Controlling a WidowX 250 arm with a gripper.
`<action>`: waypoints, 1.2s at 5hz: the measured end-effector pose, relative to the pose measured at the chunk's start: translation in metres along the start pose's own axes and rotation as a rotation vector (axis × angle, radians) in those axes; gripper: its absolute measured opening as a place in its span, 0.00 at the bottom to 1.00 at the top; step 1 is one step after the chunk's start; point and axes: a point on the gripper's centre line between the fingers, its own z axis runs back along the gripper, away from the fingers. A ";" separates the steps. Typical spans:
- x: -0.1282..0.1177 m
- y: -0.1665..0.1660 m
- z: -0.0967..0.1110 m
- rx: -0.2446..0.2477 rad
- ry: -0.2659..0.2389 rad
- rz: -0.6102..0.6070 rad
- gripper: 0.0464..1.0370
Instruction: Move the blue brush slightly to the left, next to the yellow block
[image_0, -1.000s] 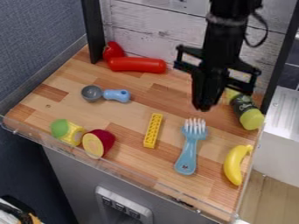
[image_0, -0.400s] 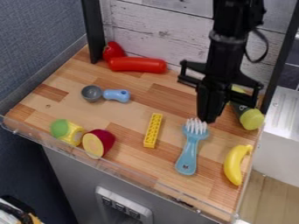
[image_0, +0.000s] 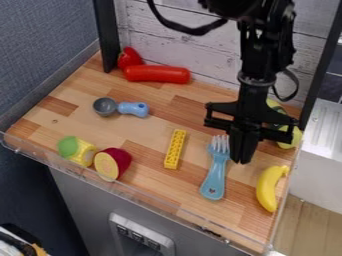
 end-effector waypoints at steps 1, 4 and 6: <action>0.000 -0.003 -0.011 -0.004 -0.003 -0.020 0.01; -0.015 0.003 -0.012 0.033 0.058 -0.299 0.47; -0.024 0.002 0.061 0.017 0.041 -0.246 0.96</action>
